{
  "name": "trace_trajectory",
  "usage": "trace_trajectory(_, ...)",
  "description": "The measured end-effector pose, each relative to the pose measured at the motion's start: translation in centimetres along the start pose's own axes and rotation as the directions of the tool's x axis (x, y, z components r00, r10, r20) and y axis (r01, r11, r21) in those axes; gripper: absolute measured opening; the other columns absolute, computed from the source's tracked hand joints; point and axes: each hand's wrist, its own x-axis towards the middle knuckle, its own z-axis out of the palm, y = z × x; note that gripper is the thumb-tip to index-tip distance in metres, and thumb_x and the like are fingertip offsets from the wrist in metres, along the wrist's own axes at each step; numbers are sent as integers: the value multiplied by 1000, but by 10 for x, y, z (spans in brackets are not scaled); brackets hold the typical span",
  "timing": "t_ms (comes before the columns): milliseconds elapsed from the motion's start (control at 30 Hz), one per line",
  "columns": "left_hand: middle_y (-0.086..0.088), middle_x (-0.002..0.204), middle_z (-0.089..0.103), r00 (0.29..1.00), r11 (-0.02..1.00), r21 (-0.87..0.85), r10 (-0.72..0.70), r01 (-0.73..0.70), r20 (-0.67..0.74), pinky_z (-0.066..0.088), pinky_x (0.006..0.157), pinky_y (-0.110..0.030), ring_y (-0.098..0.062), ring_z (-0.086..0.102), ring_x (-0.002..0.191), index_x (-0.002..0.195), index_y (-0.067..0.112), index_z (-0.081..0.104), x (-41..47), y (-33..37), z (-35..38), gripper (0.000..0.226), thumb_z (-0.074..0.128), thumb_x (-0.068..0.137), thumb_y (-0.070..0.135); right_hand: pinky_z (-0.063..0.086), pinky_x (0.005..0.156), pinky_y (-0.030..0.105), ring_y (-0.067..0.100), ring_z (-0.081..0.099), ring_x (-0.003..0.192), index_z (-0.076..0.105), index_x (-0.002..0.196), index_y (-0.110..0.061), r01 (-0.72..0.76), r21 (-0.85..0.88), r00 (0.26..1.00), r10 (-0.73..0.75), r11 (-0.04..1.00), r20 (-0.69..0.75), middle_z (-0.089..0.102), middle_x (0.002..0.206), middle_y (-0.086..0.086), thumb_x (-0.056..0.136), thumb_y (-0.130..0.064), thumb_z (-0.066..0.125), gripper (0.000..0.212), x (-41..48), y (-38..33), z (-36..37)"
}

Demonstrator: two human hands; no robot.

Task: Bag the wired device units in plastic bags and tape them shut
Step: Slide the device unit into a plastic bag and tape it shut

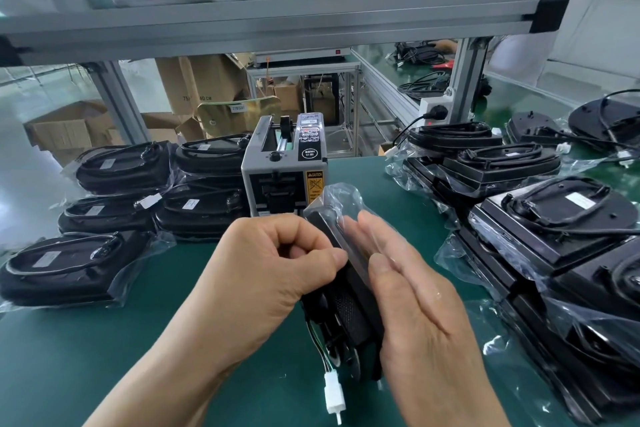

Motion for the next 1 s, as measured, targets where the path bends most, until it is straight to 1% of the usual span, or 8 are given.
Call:
trace_trajectory(333, -4, 55, 50, 998, 999, -5, 50, -50, -31, 42, 57, -33, -20, 46, 54, 67, 16, 73, -7, -1, 1, 30, 91, 60, 38, 36, 97, 1, -17, 52, 120, 56, 127, -43, 8, -32, 999, -7, 999, 35, 61, 122, -39, 90, -33, 41, 41, 0, -4, -1)
trace_trajectory(467, 2, 53, 50, 998, 999, 5, 49, -49, -35, 40, 54, -27, -16, 46, 53, 67, 16, 74, -9, 2, 0, 32, 82, 56, 44, 38, 94, 1, -16, 54, 118, 57, 127, -42, 35, -65, 998, -32, 997, 53, 62, 120, -38, 91, -30, 41, 41, 0, -5, 0)
trace_trajectory(567, 5, 56, 51, 999, 999, 30, 24, -23, -38, 41, 52, -22, -12, 47, 55, 71, 20, 75, -9, 0, -2, 39, 93, 53, 49, 40, 90, 1, -14, 58, 113, 58, 126, -41, 44, -99, 998, -39, 994, 48, 65, 114, -37, 91, -29, 42, 40, 0, -6, 0)
trace_trajectory(667, 14, 67, 52, 992, 999, -8, -41, 40, -118, 42, 56, -14, -6, 47, 62, 75, 32, 70, -6, -9, 0, 44, 82, 39, 54, 46, 82, 4, 1, 66, 105, 58, 125, -47, 31, -129, 998, -22, 991, 64, 71, 108, -20, 91, -33, 41, 40, -2, -7, -1)
trace_trajectory(767, 6, 69, 53, 989, 980, -184, -96, 74, -116, 43, 58, -22, -12, 47, 64, 71, 28, 64, -4, -14, 7, 40, 80, 41, 48, 52, 88, 21, 16, 54, 112, 58, 127, -49, 6, -141, 998, 4, 990, 69, 61, 117, -2, 91, -37, 40, 41, -4, -9, 0)
trace_trajectory(833, 3, 67, 53, 985, 972, -217, -116, 85, -131, 40, 60, -32, -15, 46, 63, 67, 27, 62, -4, -13, 10, 35, 79, 45, 48, 53, 82, 18, 14, 64, 104, 58, 130, -45, -1, -147, 997, 13, 989, 79, 68, 111, -5, 91, -37, 41, 44, -4, -8, 0)
trace_trajectory(900, 3, 66, 53, 981, 973, -217, -114, 79, -154, 39, 59, -33, -14, 45, 62, 67, 27, 60, -4, -14, 11, 35, 78, 48, 50, 48, 81, 8, -1, 67, 97, 57, 132, -41, 12, -157, 996, 2, 987, 88, 72, 105, -21, 91, -34, 40, 45, -3, -9, 0)
trace_trajectory(1000, 10, 64, 51, 981, 976, -210, -99, 63, -164, 41, 53, -22, -8, 45, 59, 73, 27, 59, -7, -15, 15, 42, 79, 46, 52, 52, 88, 30, 9, 60, 110, 58, 127, -45, 21, -144, 998, -11, 989, 68, 67, 116, -8, 91, -33, 40, 42, -4, -11, 0)
